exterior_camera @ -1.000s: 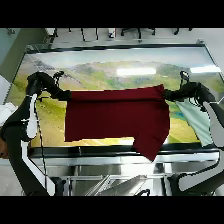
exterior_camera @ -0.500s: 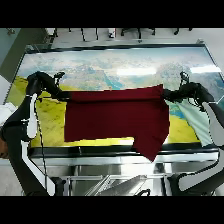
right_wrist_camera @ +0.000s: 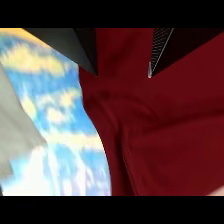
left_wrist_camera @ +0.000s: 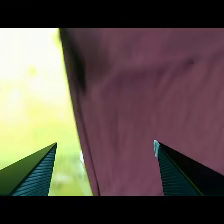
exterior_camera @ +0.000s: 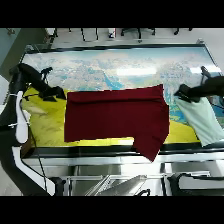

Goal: Fold the shirts.

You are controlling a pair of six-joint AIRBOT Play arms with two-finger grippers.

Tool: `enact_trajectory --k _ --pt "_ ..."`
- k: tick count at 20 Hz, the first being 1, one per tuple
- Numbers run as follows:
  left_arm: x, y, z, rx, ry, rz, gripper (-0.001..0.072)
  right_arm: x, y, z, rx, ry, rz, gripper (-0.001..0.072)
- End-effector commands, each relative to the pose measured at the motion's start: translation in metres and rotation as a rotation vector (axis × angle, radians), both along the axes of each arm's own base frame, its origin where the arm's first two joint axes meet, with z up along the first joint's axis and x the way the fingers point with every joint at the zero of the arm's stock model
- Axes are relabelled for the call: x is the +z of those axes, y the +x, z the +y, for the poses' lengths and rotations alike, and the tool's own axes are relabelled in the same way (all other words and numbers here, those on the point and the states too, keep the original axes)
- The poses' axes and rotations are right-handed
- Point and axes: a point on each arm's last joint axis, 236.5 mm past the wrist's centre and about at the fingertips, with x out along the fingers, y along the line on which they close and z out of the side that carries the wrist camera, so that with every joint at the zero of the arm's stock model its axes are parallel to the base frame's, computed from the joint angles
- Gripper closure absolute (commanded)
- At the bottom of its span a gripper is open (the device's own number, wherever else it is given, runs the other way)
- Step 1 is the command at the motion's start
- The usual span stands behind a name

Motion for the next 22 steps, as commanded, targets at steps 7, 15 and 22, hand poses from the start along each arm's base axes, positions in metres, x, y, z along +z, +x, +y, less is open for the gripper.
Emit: enact_trajectory --k 7,15,22 --pt "-0.074 -0.195 -0.026 0.211 -0.156 0.286 0.0026 -0.049 -0.215 0.039 -0.114 0.143 0.273 0.0161" --pt "-0.079 -0.176 -0.050 0.275 -0.278 0.165 0.0302 -0.075 -0.220 0.060 -0.112 0.243 0.353 0.0161" --pt "-0.055 -0.145 -0.040 0.238 -0.261 0.081 0.0692 -0.116 -0.213 0.094 -0.009 0.239 0.437 0.0229"
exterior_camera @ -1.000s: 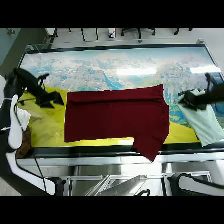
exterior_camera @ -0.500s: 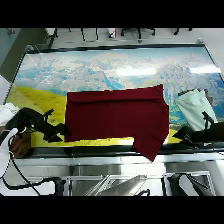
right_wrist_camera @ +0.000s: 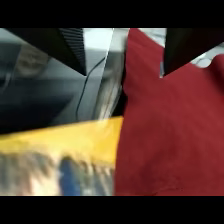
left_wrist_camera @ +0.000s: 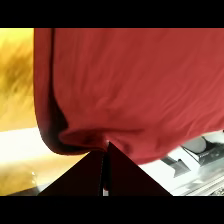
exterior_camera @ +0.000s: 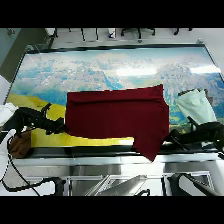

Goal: Fold the shirts.

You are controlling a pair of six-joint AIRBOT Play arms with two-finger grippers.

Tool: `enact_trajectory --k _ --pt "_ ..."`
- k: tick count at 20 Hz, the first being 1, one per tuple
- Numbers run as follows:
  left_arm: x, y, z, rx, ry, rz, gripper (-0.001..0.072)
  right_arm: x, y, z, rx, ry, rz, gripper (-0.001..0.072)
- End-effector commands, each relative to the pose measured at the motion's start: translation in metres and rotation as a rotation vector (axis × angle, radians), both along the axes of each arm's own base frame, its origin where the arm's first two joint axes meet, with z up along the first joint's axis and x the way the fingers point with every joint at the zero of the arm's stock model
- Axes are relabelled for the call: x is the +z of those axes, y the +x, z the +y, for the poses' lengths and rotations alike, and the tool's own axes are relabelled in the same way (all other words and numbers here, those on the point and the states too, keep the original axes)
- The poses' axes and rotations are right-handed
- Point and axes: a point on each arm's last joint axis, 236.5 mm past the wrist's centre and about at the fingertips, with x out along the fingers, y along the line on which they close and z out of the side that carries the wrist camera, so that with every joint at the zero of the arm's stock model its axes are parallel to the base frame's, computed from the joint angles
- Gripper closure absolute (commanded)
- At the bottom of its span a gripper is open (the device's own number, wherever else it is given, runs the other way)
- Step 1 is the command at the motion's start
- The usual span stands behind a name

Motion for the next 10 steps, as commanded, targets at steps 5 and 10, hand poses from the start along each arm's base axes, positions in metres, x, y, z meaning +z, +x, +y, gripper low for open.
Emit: enact_trajectory --k 5,10 --pt "0.000 -0.002 0.014 -0.040 0.063 0.006 0.0692 -0.026 0.049 0.031 -0.018 0.077 -0.122 0.0523" --pt "-0.011 -0.036 0.047 -0.059 0.211 0.160 0.0693 -0.017 0.028 0.030 0.046 0.065 -0.073 0.0693"
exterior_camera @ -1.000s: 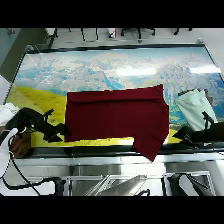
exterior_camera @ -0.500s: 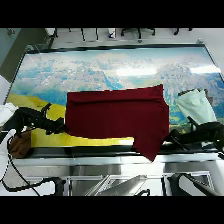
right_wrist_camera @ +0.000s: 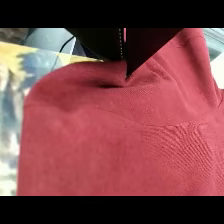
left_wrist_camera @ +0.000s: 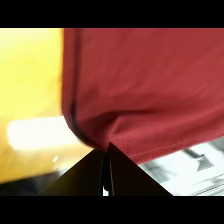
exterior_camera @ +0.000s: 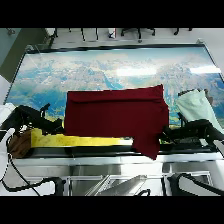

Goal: Fold the shirts.

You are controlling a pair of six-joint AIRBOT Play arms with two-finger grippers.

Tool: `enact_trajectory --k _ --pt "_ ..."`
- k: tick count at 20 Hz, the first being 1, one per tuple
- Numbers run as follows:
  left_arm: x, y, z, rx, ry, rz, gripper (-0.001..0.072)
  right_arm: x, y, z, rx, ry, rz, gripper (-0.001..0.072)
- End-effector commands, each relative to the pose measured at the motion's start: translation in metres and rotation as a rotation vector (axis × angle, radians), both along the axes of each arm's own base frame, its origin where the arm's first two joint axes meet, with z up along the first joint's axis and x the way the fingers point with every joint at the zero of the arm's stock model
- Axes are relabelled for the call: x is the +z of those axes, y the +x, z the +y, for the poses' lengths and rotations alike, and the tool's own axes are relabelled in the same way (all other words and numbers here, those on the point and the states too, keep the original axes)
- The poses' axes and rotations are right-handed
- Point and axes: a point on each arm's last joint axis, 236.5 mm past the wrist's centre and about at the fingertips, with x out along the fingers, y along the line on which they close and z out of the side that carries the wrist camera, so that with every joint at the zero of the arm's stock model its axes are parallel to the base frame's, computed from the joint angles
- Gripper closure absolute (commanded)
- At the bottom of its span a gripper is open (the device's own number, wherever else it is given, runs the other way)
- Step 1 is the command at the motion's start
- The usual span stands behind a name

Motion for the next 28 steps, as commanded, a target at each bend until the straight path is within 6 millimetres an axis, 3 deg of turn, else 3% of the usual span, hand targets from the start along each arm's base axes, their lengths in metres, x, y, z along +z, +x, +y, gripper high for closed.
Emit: enact_trajectory --k 1,4,6,7,9,11,15,17,20,22,24,26,28 --pt "-0.007 -0.031 0.033 -0.025 0.148 0.130 0.0693 0.004 -0.016 -0.012 0.002 -0.077 0.060 0.0693" --pt "-0.010 -0.061 0.065 -0.076 0.297 0.186 0.0693 0.011 -0.046 -0.055 -0.029 -0.308 0.137 0.0694" --pt "-0.014 -0.075 0.078 -0.096 0.359 0.207 0.0693 0.019 -0.054 -0.069 -0.039 -0.387 0.125 0.0693" --pt "-0.015 -0.078 0.077 -0.094 0.356 0.210 0.0693 0.026 -0.050 -0.069 -0.049 -0.394 0.091 0.0693" --pt "-0.014 -0.071 0.073 -0.082 0.341 0.189 0.0693 0.040 -0.023 -0.068 -0.077 -0.393 -0.038 0.0694" --pt "0.001 -0.039 0.062 -0.054 0.306 0.101 0.0693 0.063 0.019 -0.067 -0.086 -0.374 -0.202 0.0693" --pt "0.049 0.048 0.046 -0.073 0.311 -0.127 0.0693 0.097 0.108 -0.051 -0.095 -0.311 -0.402 0.0693" --pt "0.059 0.081 0.041 -0.088 0.317 -0.165 0.0693 0.099 0.152 -0.039 -0.075 -0.295 -0.441 0.0693" --pt "0.051 0.118 0.037 -0.081 0.315 -0.158 0.0693 0.091 0.208 -0.022 -0.021 -0.287 -0.459 0.0693" --pt "0.038 0.134 0.033 -0.085 0.314 -0.142 0.0693 0.079 0.234 -0.016 -0.003 -0.276 -0.454 0.0692" --pt "0.024 0.148 0.025 -0.110 0.308 -0.126 0.0693 0.063 0.248 -0.010 -0.003 -0.254 -0.432 0.0692" --pt "0.012 0.158 0.015 -0.143 0.303 -0.106 0.0693 0.044 0.249 -0.008 0.005 -0.250 -0.397 0.0692" --pt "0.005 0.164 0.007 -0.170 0.301 -0.087 0.0693 0.037 0.247 -0.013 0.025 -0.262 -0.392 0.0685"
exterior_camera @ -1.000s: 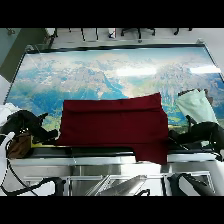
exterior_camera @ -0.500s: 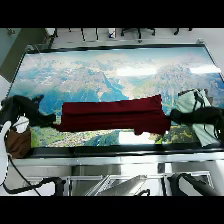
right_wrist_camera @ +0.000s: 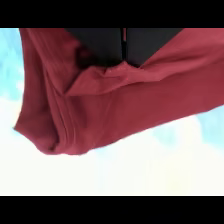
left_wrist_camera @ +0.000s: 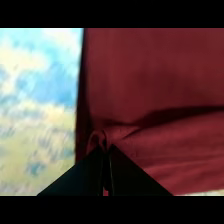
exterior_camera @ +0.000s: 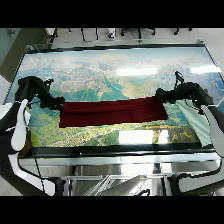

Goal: Fold the shirts.

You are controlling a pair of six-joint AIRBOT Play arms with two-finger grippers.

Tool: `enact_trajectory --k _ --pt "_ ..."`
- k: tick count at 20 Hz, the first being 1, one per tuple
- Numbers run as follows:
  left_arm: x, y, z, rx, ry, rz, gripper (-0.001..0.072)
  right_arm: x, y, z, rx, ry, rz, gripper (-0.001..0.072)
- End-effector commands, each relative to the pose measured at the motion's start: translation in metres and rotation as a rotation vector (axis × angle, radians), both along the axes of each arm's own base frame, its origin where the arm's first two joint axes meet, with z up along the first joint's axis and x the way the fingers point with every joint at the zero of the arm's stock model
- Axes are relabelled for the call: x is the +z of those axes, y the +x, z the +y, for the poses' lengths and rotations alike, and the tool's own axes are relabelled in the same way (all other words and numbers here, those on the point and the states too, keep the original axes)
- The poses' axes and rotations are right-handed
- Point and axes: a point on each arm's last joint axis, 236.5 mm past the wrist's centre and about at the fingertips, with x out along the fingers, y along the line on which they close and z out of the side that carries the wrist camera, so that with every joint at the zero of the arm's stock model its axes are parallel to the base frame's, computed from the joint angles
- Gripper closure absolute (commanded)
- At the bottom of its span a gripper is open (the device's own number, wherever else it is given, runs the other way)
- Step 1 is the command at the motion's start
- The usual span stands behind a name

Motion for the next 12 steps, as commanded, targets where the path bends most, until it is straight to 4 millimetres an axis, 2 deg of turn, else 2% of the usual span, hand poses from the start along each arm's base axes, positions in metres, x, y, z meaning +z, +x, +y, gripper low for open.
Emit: enact_trajectory --k 1,2,3,4,7,9,12 --pt "-0.012 0.012 -0.013 -0.039 0.001 0.050 0.0693 -0.011 0.006 -0.005 0.032 -0.009 0.006 0.0609" --pt "-0.010 0.014 -0.013 -0.040 -0.002 0.055 0.0683 -0.006 0.005 -0.014 0.035 -0.005 0.016 0.0318" --pt "-0.005 0.016 -0.014 -0.042 -0.004 0.051 0.0407 -0.001 0.000 -0.026 0.050 -0.006 0.036 0.0095" --pt "0.001 0.019 -0.014 -0.039 -0.004 0.042 0.0009 0.002 -0.009 -0.037 0.083 -0.012 0.059 0.0061" --pt "0.025 0.029 -0.010 -0.020 0.003 0.007 0.0005 0.002 -0.038 -0.061 0.169 0.011 0.122 0.0061" --pt "0.044 0.036 -0.002 0.028 0.005 -0.017 0.0005 -0.005 -0.049 -0.067 0.206 0.027 0.149 0.0061" --pt "0.068 0.032 0.013 0.100 0.007 -0.011 0.0005 -0.017 -0.053 -0.056 0.256 0.095 0.161 0.0061"
